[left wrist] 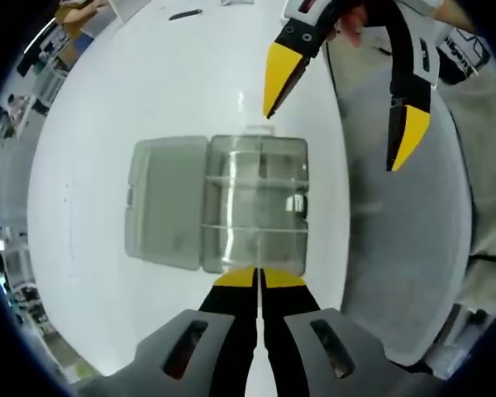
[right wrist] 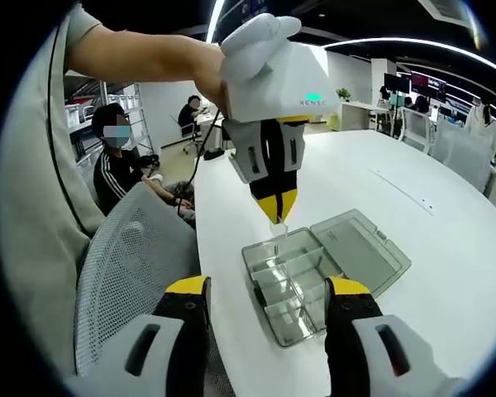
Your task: Insert the divider into the dual guide fixture by aligning both edges with the guide slots and pushing it downward to the bottom, including one-sided entry, uneven engagement, binding, and posture correction.
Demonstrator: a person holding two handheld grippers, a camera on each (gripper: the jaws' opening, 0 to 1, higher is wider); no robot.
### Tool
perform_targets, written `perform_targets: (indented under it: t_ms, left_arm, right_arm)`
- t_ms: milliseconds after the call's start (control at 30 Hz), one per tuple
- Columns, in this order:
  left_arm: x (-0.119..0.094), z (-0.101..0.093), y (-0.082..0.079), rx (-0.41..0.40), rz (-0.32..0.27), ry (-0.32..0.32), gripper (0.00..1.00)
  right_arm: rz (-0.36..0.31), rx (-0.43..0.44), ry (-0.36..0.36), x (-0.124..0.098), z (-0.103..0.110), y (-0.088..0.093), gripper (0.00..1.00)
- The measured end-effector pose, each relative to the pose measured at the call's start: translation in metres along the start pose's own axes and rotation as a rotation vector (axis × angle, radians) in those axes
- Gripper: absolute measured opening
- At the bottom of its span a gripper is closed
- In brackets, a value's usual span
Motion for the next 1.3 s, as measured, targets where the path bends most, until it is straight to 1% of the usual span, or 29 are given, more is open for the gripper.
perform_targets:
  t_ms: [500, 1300]
  left_arm:
    - [0.006, 0.002, 0.0, -0.022, 0.009, 0.001, 0.0]
    - [0.013, 0.004, 0.001, -0.026, 0.023, -0.002, 0.0]
  right_arm:
    - [-0.001, 0.007, -0.001, -0.001, -0.001, 0.001, 0.52]
    - [-0.001, 0.019, 0.001, -0.003, -0.001, 0.004, 0.52]
Point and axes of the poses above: the point that each gripper's makers call its tool centre point, and the gripper's own axes: x roughly forward along the fingers, z roughly to its left, y roughly out of its underside, the point moved 8 cm from there along -x, roughly backward along the fingers, and after that the axes turned 14 degrees about -x, right-handed, at the moved point
